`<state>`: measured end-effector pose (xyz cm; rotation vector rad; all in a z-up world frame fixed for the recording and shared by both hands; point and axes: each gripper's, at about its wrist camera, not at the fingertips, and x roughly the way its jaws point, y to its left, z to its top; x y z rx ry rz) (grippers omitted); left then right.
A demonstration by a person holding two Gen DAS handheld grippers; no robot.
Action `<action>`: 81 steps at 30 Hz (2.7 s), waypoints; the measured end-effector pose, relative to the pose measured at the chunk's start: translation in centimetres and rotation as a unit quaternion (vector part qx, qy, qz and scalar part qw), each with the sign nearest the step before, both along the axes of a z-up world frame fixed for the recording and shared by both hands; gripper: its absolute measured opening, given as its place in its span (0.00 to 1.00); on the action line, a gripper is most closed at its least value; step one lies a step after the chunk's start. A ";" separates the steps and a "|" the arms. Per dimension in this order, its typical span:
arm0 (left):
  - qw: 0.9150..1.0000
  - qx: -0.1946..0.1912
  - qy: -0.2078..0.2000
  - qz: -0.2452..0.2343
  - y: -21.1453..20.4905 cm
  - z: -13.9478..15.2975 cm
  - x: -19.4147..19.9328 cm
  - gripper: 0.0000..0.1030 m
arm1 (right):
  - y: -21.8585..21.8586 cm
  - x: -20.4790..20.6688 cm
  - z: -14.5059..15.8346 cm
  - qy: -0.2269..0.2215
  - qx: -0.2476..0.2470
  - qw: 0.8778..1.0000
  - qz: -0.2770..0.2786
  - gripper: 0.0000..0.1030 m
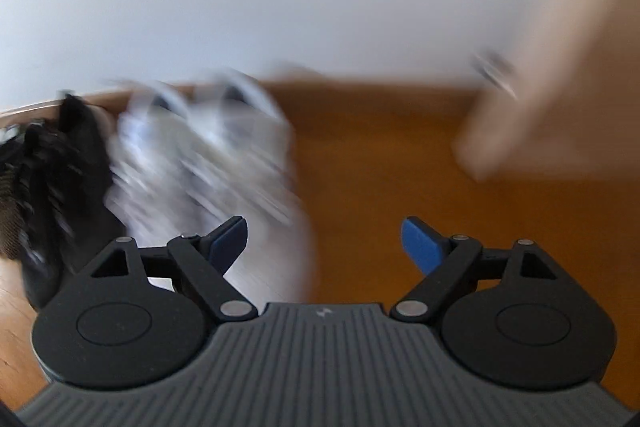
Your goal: Organize scattered shoes
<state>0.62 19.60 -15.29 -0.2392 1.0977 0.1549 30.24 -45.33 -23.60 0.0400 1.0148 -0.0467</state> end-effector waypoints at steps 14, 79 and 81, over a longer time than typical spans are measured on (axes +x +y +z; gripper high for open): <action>1.000 -0.008 0.020 -0.016 -2.3 -1.4 2.7 1.00 | -11.1 -11.9 -13.1 0.245 -0.001 0.969 -0.030 0.77; 1.000 -0.025 0.006 0.016 1.7 -2.0 1.4 1.00 | 47.9 13.5 -11.6 0.054 0.019 0.959 0.276 0.21; 0.999 -0.027 0.015 0.025 2.2 -2.4 1.3 1.00 | 47.8 13.9 -11.7 0.045 0.036 0.969 0.239 0.19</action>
